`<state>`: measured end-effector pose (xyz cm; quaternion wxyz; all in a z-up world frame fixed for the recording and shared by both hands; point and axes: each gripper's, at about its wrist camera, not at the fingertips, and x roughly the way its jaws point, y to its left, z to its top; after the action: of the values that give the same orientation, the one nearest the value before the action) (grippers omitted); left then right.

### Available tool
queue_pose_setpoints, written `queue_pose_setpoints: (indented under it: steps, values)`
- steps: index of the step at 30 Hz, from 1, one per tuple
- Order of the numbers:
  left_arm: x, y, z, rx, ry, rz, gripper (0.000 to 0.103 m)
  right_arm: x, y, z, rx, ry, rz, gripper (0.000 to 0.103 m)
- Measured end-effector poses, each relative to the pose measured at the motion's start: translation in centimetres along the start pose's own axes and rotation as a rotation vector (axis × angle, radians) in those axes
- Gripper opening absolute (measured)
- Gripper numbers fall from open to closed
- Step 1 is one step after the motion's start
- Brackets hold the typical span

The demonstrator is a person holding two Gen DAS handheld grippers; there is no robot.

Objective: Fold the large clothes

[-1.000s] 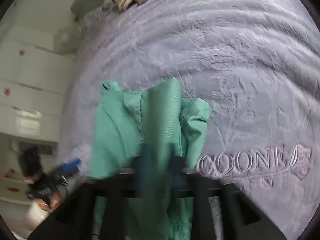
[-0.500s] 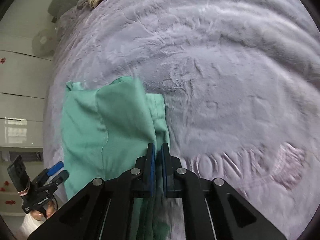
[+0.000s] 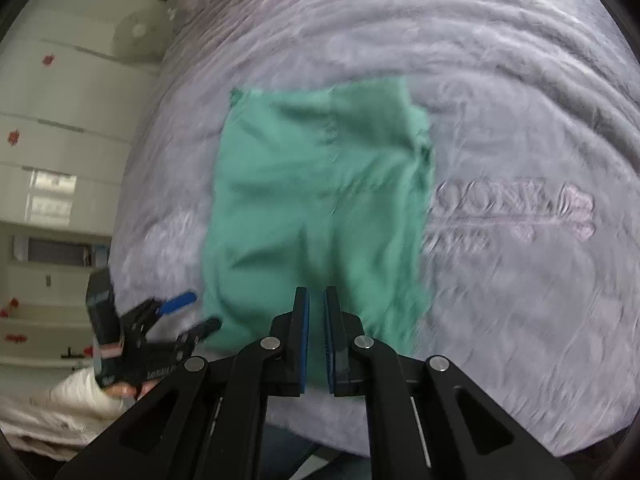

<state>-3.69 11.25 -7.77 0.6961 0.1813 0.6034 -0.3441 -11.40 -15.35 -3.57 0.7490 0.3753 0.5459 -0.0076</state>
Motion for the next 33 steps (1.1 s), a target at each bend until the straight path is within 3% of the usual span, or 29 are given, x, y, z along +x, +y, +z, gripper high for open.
queue_pose_setpoints:
  steps: [5,12,16,21,23,33]
  values:
    - [-0.1,0.0,-0.3,-0.012,-0.003,0.008,0.077,2.3,-1.2,-1.7,0.008,0.047,-0.182,0.009]
    - [-0.7,0.0,-0.7,-0.035,0.013,0.017,0.077,4.6,-6.0,-3.3,0.187,0.067,-0.138,0.006]
    - [-0.6,0.1,-0.5,-0.05,0.029,0.041,0.085,5.3,-6.2,-3.2,0.185,0.075,-0.149,0.006]
    - [-0.1,0.4,-0.5,-0.07,0.045,0.039,0.086,6.0,-5.5,-2.9,0.166,0.086,-0.185,0.006]
    - [0.2,0.5,-0.7,-0.077,0.038,0.059,0.095,6.8,-5.0,-2.6,0.162,0.089,-0.196,0.006]
    - [1.5,0.7,-1.1,-0.088,0.035,0.079,0.1,8.3,-3.3,-2.6,0.131,0.107,-0.243,0.006]
